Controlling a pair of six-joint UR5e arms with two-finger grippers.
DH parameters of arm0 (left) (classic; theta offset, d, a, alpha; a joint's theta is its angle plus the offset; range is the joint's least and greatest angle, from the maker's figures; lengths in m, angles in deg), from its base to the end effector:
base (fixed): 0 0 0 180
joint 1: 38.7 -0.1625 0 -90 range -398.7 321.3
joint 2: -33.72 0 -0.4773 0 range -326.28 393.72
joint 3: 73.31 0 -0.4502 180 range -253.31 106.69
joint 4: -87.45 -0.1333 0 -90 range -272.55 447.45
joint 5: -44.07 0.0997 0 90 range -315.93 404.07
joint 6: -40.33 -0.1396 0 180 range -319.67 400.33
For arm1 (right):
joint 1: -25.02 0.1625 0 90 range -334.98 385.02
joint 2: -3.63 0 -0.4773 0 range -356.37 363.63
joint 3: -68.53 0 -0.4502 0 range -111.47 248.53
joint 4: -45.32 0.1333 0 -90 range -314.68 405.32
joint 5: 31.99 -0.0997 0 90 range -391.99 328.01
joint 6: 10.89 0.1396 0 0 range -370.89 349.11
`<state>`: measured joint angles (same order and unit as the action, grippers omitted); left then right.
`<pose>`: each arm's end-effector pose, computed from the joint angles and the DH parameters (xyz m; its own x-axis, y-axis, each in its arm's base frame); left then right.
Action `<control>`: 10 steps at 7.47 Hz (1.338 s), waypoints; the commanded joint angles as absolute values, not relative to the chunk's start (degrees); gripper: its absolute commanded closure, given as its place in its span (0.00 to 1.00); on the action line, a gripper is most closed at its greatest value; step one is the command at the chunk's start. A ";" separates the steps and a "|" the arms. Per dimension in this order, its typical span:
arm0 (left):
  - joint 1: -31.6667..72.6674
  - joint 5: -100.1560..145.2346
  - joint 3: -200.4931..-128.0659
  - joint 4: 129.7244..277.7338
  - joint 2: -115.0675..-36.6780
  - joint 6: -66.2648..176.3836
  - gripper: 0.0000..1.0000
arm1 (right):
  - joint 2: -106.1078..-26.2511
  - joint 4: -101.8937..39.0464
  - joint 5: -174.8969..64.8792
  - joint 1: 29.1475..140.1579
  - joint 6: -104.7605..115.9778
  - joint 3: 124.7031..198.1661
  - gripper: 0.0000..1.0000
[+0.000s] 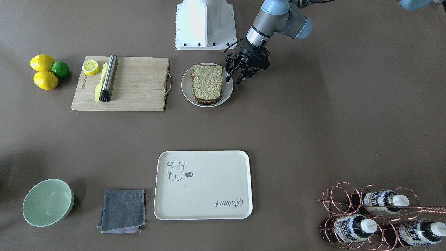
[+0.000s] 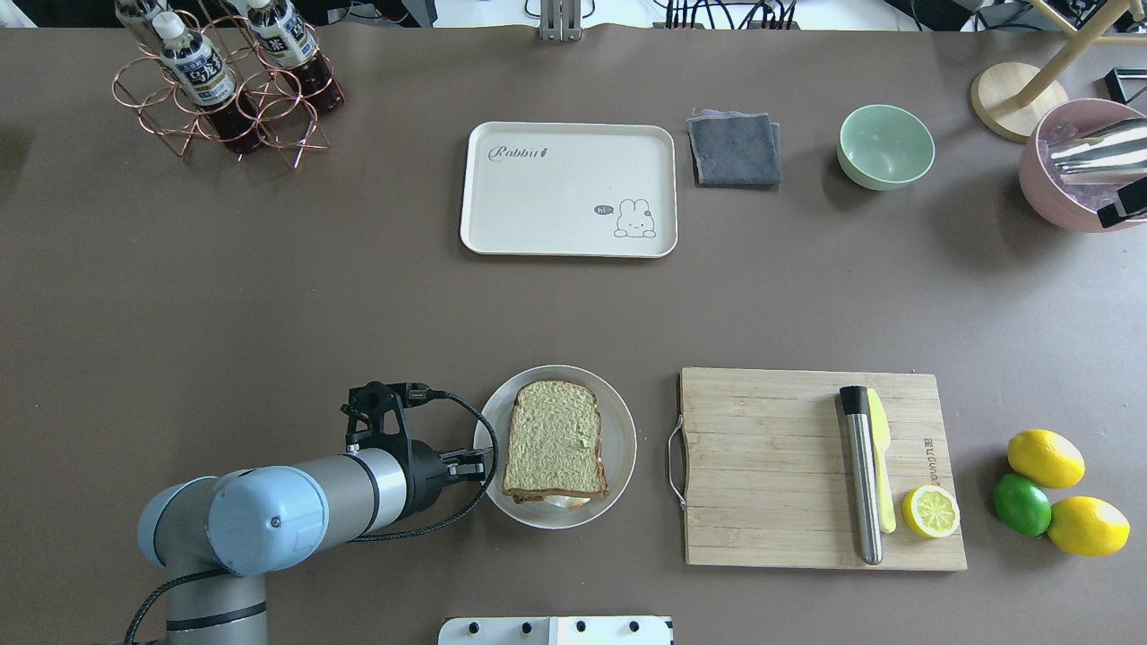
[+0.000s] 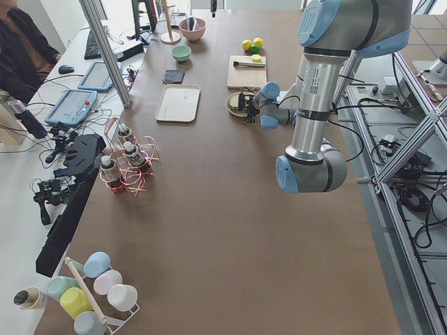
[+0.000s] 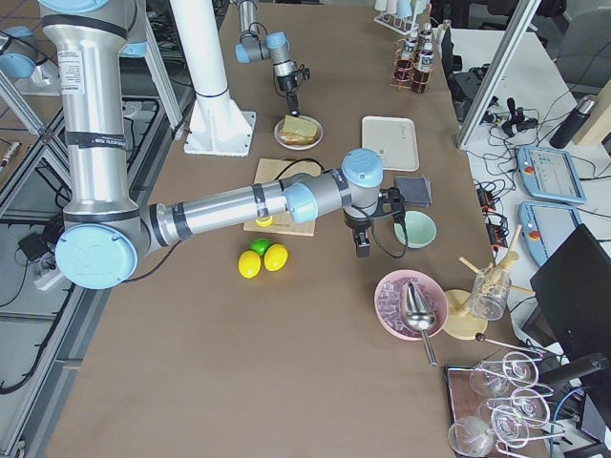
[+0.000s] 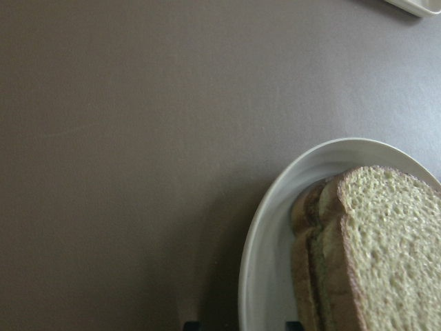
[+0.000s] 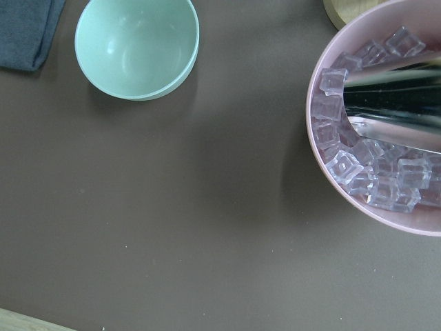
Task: Make sandwich and place on tray
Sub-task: 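Grasp the white plate rim with the left gripper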
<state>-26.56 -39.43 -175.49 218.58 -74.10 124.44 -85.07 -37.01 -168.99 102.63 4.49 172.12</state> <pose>0.6524 -0.2929 0.3423 0.3467 0.0297 -0.9375 0.2796 0.9508 0.1335 -0.0928 -0.5678 0.5737 0.6368 -0.1661 0.7530 0.0304 0.9812 0.1908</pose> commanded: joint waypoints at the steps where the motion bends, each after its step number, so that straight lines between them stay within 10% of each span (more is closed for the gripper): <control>1: -26.65 -39.42 -175.00 218.58 -74.65 124.44 0.55 | -85.14 -37.03 -169.10 102.80 4.49 172.06 0.00; 6: -27.09 -38.64 -175.00 218.50 -74.82 124.44 1.00 | -85.14 -37.03 -169.18 103.33 4.49 172.06 0.00; 10: -26.66 -39.33 -176.84 217.97 -74.82 124.44 1.00 | -85.58 -37.03 -169.27 103.77 4.49 172.06 0.00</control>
<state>-27.00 -39.07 -175.82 218.43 -74.82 124.44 -85.49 -37.03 -169.26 103.68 4.49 172.06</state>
